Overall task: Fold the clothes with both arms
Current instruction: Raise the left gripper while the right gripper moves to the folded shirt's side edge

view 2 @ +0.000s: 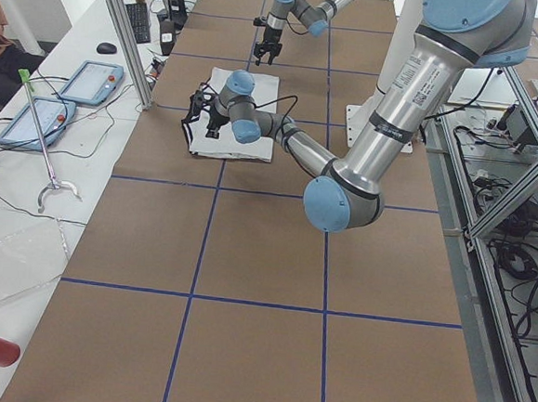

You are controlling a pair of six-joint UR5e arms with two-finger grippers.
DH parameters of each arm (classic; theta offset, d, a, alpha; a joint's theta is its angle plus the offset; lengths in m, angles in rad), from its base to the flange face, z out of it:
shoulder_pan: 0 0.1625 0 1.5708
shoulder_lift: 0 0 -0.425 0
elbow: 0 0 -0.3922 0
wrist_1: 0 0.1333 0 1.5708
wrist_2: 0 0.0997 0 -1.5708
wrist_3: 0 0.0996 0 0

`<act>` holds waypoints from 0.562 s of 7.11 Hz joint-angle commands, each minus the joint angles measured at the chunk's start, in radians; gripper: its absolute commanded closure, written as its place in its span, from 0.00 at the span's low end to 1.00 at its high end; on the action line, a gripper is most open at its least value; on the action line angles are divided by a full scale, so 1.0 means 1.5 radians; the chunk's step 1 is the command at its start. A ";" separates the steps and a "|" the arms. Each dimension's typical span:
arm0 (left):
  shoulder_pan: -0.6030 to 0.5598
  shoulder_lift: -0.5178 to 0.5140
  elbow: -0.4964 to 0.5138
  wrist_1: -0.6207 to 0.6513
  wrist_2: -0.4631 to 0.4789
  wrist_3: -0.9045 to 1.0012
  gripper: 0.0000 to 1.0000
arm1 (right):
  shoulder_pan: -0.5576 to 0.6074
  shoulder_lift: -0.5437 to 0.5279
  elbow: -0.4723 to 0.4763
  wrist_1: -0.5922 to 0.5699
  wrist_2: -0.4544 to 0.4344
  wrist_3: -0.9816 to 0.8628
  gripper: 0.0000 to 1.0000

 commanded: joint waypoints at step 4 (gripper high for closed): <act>0.000 0.001 -0.001 0.000 0.001 0.000 0.58 | -0.052 -0.024 -0.005 0.013 -0.057 0.038 0.21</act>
